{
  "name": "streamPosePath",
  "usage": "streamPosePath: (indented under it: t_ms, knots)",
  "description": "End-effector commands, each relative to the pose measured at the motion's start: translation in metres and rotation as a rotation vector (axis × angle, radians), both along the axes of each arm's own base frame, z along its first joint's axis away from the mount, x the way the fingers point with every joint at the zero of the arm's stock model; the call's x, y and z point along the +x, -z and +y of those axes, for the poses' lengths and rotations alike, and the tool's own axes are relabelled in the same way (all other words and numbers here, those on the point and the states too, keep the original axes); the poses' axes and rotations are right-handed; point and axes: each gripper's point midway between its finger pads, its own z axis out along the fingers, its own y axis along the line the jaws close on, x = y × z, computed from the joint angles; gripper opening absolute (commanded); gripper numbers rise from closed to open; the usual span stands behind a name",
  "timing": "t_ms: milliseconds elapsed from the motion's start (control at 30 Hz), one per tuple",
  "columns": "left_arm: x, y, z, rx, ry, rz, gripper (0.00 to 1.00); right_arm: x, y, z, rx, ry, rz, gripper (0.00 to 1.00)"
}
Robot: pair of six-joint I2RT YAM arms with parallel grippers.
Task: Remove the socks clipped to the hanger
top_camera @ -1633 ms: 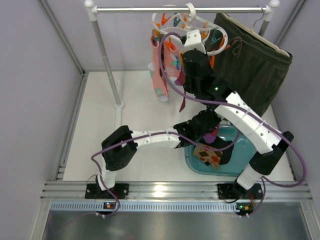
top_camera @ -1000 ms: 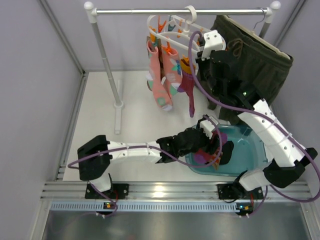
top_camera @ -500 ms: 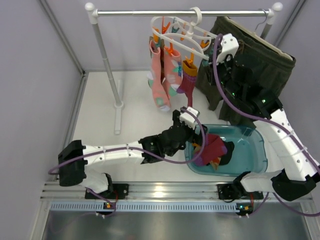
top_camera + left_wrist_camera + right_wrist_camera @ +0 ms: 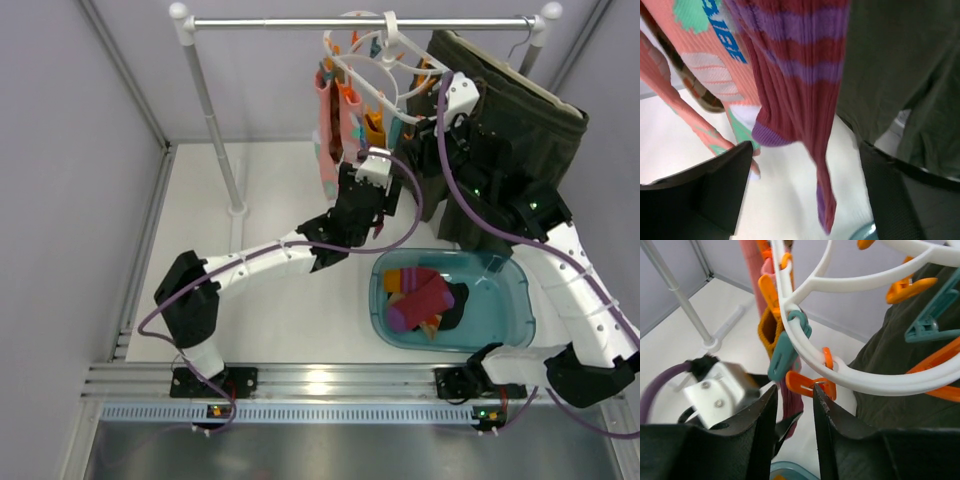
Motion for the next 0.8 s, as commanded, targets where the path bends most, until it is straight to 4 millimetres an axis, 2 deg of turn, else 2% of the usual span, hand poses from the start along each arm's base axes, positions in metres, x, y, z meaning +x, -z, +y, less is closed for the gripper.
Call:
streamPosePath:
  t_ms: [0,33,67,100,167,200,267,400,433,467,500,567,700,767]
  knots:
    - [0.027,-0.015,-0.003,0.002,-0.019,-0.04,0.76,-0.013,0.01,0.004,0.017,-0.062,0.048,0.33]
    - [0.031,-0.009,-0.005,0.026,-0.02,-0.039,0.67,-0.016,0.009,0.005,0.02,-0.076,0.046,0.35]
    - [0.035,-0.011,-0.006,0.025,-0.028,-0.044,0.55,-0.021,0.012,0.007,0.045,-0.085,0.067,0.37]
    - [0.035,-0.01,-0.008,0.027,-0.018,-0.044,0.35,-0.029,0.006,0.005,0.065,-0.096,0.057,0.42]
    - [0.035,-0.011,-0.009,0.022,-0.011,-0.044,0.16,-0.04,0.002,0.009,0.092,-0.142,0.05,0.5]
    - [0.034,-0.013,-0.008,0.013,-0.009,-0.044,0.04,-0.05,-0.005,0.008,0.121,-0.157,0.039,0.57]
    - [0.03,-0.016,-0.008,-0.011,-0.003,-0.039,0.0,-0.061,-0.016,0.012,0.153,-0.207,0.028,0.61]
    - [0.024,-0.021,-0.006,-0.034,-0.035,-0.039,0.0,-0.078,-0.041,0.021,0.225,-0.286,0.026,0.68]
    - [0.024,-0.023,-0.002,-0.031,-0.074,-0.047,0.0,-0.083,-0.052,0.023,0.239,-0.31,0.01,0.69]
    - [0.018,-0.024,-0.007,-0.028,-0.073,-0.05,0.0,-0.084,-0.056,0.025,0.245,-0.317,0.01,0.69]
    - [0.014,-0.025,-0.009,-0.021,-0.072,-0.054,0.0,-0.082,-0.052,0.032,0.234,-0.333,0.037,0.69]
    - [0.006,-0.029,-0.016,-0.019,-0.077,-0.064,0.0,-0.083,-0.061,0.036,0.239,-0.341,0.031,0.69]
    - [0.002,-0.023,-0.028,0.018,-0.072,-0.069,0.0,-0.081,-0.055,0.054,0.224,-0.374,0.059,0.69]
    - [0.001,-0.019,-0.031,0.025,-0.059,-0.065,0.0,-0.081,-0.052,0.053,0.231,-0.365,0.055,0.69]
